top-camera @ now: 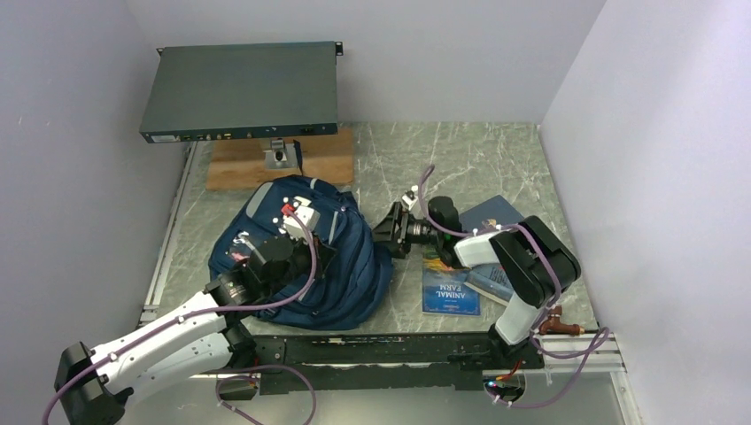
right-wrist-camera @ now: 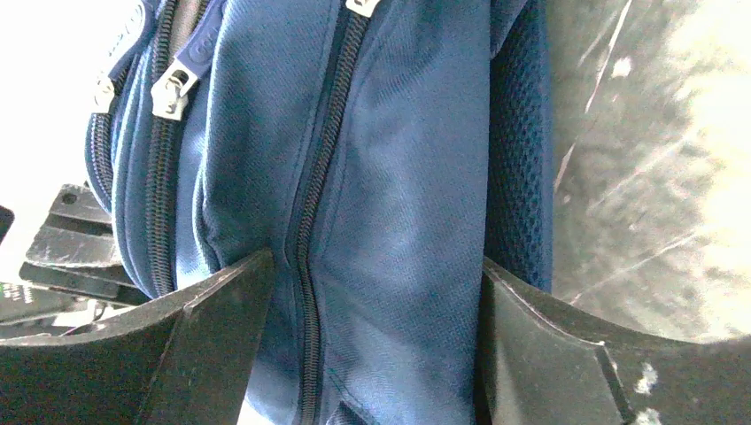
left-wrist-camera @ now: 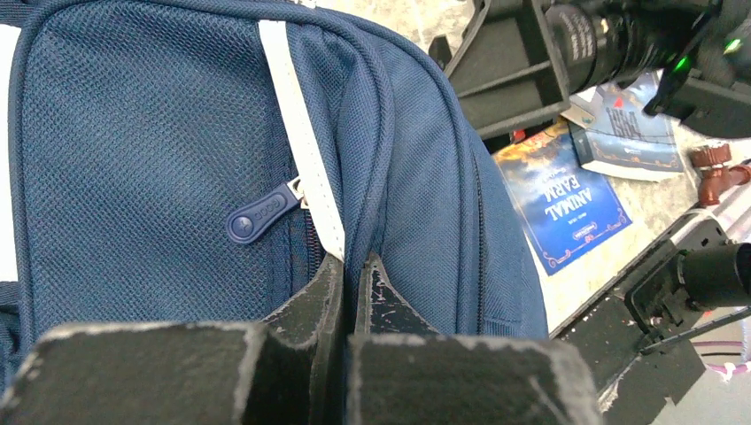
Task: Pack the student bag
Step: Unzip the student bag at the center of the board.
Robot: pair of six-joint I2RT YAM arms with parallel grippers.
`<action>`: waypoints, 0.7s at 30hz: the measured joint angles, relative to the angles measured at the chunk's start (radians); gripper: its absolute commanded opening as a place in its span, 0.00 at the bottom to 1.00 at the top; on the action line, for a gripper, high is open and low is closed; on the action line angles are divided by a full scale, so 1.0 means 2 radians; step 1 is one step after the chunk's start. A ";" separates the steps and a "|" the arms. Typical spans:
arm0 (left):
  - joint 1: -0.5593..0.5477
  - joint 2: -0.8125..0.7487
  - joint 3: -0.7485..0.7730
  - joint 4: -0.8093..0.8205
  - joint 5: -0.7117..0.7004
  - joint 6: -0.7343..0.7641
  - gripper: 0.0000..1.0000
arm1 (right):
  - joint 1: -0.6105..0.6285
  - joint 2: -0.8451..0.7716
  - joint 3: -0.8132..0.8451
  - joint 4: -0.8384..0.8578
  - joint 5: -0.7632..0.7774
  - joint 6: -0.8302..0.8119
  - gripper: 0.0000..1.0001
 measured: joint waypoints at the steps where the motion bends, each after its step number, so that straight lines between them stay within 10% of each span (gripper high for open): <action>1: 0.000 0.000 -0.003 0.002 0.005 -0.004 0.00 | 0.007 0.004 -0.019 0.040 0.005 0.031 0.78; 5: 0.001 -0.002 -0.003 0.012 0.013 -0.016 0.00 | 0.030 0.028 -0.051 0.168 0.026 0.133 0.60; 10: 0.003 -0.019 -0.004 0.027 0.011 -0.018 0.00 | 0.060 0.032 -0.053 0.283 0.054 0.200 0.03; 14: 0.003 -0.035 -0.004 0.022 0.013 -0.026 0.00 | 0.047 0.019 -0.069 0.293 0.054 0.185 0.00; 16: 0.003 -0.038 -0.004 0.011 0.013 -0.035 0.15 | 0.037 0.003 -0.068 0.260 0.043 0.136 0.00; 21: 0.003 -0.008 0.021 -0.077 0.016 -0.066 0.87 | 0.049 -0.075 -0.008 0.036 0.047 -0.105 0.00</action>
